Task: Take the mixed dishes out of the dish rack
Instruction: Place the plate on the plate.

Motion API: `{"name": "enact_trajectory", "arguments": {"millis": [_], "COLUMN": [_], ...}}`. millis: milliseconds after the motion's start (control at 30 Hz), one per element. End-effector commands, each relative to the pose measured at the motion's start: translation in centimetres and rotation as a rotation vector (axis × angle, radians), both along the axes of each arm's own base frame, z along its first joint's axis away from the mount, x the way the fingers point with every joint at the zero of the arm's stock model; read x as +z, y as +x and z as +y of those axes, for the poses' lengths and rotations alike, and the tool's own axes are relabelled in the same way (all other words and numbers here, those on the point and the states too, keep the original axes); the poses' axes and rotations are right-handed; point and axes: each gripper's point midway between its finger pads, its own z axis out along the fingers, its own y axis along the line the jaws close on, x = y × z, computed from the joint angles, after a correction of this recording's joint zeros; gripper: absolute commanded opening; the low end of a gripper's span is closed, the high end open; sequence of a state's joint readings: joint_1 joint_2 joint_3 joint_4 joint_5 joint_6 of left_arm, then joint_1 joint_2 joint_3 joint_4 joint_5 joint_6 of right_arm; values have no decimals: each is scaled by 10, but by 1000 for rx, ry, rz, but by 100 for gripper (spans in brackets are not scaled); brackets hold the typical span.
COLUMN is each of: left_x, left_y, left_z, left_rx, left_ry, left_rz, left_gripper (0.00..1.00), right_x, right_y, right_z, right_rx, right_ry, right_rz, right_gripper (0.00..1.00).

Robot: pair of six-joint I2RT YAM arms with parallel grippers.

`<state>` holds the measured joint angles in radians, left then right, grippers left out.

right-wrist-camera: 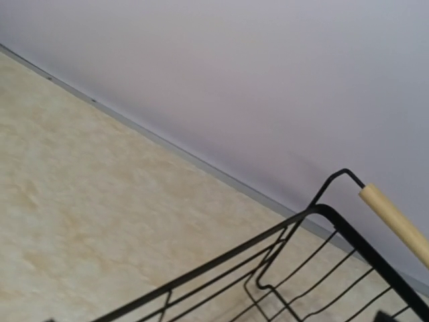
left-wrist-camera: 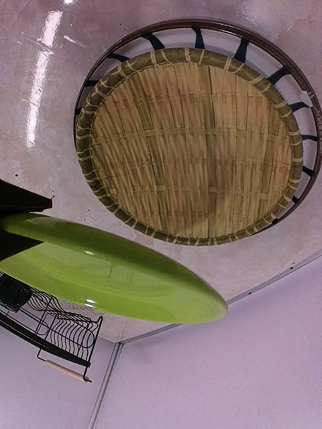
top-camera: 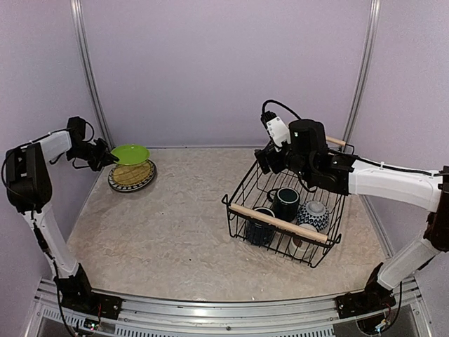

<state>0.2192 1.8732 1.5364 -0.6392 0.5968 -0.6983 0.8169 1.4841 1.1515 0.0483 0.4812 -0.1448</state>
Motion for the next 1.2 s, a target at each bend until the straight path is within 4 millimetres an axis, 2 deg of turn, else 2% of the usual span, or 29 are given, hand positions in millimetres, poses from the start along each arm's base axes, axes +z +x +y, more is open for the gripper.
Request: {"name": "enact_trajectory", "arguments": {"millis": [0, 133, 367, 600, 967, 1100, 1167], "left_x": [-6, -22, -44, -59, -65, -65, -65], "left_y": [7, 9, 12, 16, 17, 17, 17], "left_z": [6, 11, 16, 20, 11, 11, 11], "left_rx": [2, 7, 11, 5, -22, -21, -20], "left_ry": [-8, 7, 31, 63, 86, 88, 91], "left_rz": [26, 64, 115, 145, 175, 180, 182], "left_gripper": [0, 0, 0, 3, 13, 19, 26], "right_x": [13, 15, 6, 2, 0, 1, 1], "right_y": [-10, -14, -15, -15, -22, -21, -20], "right_z": [-7, -11, -18, -21, -21, -21, -21], "right_rx": [3, 42, 58, 55, 76, 71, 69], "right_ry": [90, 131, 193, 195, 213, 215, 218], "right_rz": [65, 81, 120, 139, 144, 143, 145], "right_gripper": [100, 100, 100, 100, 100, 100, 100]}}
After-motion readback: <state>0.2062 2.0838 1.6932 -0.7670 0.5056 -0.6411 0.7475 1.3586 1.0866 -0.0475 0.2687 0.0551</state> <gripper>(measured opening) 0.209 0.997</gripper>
